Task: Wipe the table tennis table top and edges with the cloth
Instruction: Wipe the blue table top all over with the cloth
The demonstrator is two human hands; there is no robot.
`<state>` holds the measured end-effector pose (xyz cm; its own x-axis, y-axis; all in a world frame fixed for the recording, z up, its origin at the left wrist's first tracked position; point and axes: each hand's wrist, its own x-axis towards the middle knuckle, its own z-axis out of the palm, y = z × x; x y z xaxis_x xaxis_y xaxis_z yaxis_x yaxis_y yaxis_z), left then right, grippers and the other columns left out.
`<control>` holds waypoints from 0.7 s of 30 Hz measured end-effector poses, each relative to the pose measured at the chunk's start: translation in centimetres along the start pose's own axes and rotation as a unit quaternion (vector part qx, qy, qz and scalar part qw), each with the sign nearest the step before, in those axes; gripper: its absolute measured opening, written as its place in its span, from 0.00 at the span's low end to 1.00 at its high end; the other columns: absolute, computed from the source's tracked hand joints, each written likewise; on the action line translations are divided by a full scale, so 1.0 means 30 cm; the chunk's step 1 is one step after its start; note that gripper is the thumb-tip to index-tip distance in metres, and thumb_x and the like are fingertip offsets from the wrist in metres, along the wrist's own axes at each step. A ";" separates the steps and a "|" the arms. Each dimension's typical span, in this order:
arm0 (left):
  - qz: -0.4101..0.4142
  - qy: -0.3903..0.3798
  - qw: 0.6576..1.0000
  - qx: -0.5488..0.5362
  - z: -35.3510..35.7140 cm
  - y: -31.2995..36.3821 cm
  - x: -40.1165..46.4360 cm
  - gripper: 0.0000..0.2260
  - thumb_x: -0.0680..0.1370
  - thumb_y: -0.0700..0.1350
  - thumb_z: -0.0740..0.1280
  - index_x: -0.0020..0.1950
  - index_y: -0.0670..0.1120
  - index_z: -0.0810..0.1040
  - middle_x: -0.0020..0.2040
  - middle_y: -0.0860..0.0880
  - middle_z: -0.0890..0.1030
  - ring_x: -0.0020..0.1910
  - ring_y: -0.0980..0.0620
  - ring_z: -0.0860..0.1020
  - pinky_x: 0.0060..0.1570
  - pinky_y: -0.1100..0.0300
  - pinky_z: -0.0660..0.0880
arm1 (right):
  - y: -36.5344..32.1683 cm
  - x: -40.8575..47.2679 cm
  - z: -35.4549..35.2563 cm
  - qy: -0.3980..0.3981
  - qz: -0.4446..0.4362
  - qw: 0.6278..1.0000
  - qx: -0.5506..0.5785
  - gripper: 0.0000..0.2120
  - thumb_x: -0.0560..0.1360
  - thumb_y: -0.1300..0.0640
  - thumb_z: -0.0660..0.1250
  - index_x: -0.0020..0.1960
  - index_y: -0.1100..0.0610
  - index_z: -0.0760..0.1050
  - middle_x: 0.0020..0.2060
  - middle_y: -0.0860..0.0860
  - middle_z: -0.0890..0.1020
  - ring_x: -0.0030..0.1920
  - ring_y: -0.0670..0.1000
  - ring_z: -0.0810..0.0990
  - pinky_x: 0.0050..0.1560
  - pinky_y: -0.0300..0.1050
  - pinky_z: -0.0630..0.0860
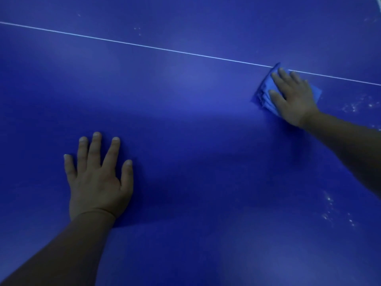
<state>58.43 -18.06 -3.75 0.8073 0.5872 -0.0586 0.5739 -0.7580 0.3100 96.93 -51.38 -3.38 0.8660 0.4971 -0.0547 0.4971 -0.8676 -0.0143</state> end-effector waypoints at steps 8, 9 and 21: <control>0.000 -0.004 1.000 -0.004 -0.001 -0.003 -0.003 0.31 0.80 0.61 0.50 0.80 0.49 0.64 0.82 0.43 0.56 0.82 0.44 0.47 0.78 0.41 0.40 | -0.097 -0.627 0.042 -0.036 -0.221 0.975 -0.018 0.28 0.83 0.38 0.46 0.79 0.50 0.58 0.79 0.54 0.60 0.78 0.63 0.57 0.74 0.68 0.53; 0.000 -0.004 1.000 -0.003 -0.002 -0.004 -0.002 0.31 0.80 0.61 0.50 0.80 0.49 0.64 0.82 0.43 0.56 0.82 0.44 0.47 0.78 0.40 0.40 | -0.100 -0.706 0.041 -0.039 -0.273 0.961 -0.025 0.28 0.84 0.39 0.47 0.79 0.51 0.59 0.80 0.53 0.58 0.79 0.63 0.56 0.75 0.67 0.51; 0.003 -0.006 1.000 0.004 0.003 -0.005 -0.002 0.31 0.80 0.62 0.49 0.80 0.50 0.62 0.82 0.45 0.55 0.82 0.46 0.46 0.78 0.41 0.39 | -0.476 0.055 -0.019 -0.012 -0.129 0.991 0.023 0.38 0.76 0.33 0.41 0.81 0.48 0.58 0.81 0.48 0.57 0.80 0.59 0.53 0.76 0.64 0.51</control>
<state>58.30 -18.01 -3.89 0.8121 0.5794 -0.0692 0.5704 -0.7632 0.3037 91.30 -38.16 -2.71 0.7091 0.7019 -0.0665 0.6978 -0.7122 -0.0769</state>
